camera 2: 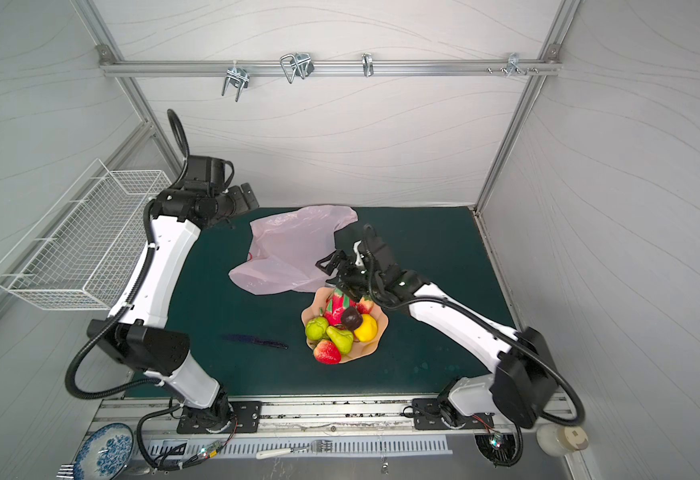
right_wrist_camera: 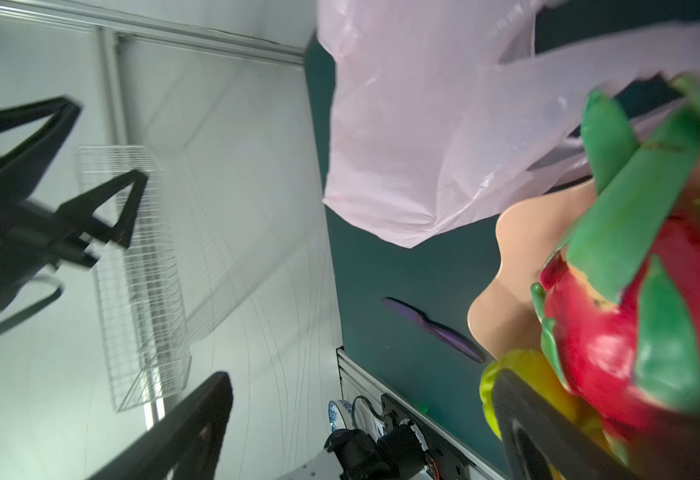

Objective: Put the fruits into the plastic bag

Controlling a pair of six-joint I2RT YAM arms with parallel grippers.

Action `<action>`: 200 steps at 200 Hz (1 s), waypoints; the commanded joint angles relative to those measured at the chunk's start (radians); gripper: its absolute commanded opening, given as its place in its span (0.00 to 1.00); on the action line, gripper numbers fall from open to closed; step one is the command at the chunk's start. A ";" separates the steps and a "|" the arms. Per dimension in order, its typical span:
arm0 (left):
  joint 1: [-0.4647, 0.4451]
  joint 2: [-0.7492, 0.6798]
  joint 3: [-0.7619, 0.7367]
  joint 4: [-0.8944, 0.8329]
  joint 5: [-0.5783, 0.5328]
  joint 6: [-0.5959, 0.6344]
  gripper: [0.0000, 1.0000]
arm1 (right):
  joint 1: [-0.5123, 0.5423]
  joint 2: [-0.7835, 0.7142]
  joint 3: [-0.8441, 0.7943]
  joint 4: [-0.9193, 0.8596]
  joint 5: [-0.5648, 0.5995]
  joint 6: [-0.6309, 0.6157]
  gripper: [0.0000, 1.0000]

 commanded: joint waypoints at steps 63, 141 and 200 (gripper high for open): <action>-0.271 0.427 0.339 -0.174 0.050 0.127 0.95 | -0.385 -0.193 0.067 -0.434 -0.190 -0.472 0.99; -0.460 0.667 0.434 -0.178 -0.205 0.222 0.95 | -0.489 -0.074 -0.056 -0.392 -0.244 -0.567 0.99; -0.534 0.758 0.341 -0.167 -0.431 0.306 0.96 | -0.496 -0.082 -0.066 -0.398 -0.260 -0.582 0.99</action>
